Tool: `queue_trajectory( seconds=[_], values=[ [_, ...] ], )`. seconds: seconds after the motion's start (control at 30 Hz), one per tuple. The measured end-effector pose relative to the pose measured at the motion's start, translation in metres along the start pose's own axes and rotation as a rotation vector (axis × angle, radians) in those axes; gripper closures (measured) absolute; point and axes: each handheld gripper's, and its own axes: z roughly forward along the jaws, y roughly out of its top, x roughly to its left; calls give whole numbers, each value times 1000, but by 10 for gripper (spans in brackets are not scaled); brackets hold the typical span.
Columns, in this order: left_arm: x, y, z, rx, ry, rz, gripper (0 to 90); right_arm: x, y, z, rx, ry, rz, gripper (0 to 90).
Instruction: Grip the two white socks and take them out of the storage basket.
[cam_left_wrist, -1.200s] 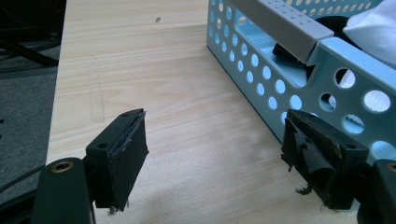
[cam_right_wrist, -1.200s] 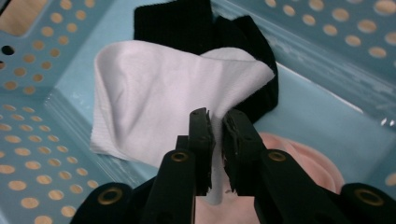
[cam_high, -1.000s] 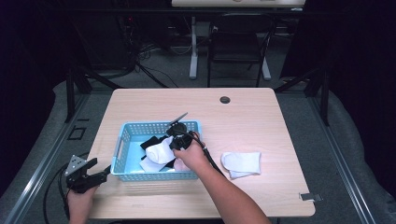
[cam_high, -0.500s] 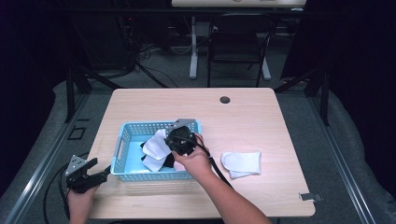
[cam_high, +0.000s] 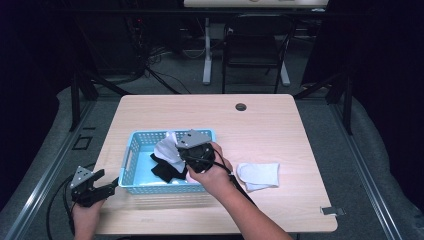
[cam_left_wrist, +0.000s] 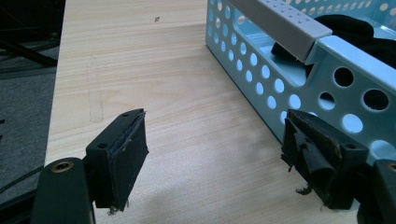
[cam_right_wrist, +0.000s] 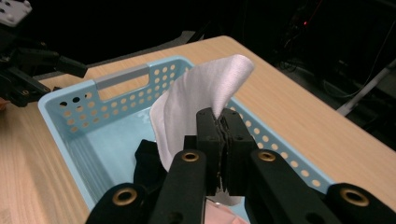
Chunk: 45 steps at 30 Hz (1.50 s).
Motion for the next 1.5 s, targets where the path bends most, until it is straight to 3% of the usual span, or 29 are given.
queue_trajectory(
  seconds=[0.23, 0.33, 0.6, 0.87, 1.27, 1.5],
  values=[
    [0, 0, 0, -4, -1, -1, 222, -3, 4, -22, -69, -17, -30, 879],
    [-1, 0, 0, -1, 1, -1, 222, -2, 2, -29, -106, -17, -21, 879],
    [0, 0, 1, 2, 0, 0, 222, 1, -5, -37, -164, 18, 30, 879],
    [-1, 0, 1, -5, 0, -1, 222, -7, -14, -49, -241, 13, 83, 879],
    [-1, 0, 1, -4, 2, -1, 222, -28, -26, -88, -299, -54, 130, 879],
    [-1, 0, 1, -3, 3, -1, 222, -39, -33, -117, -304, -116, 139, 879]
  ],
)
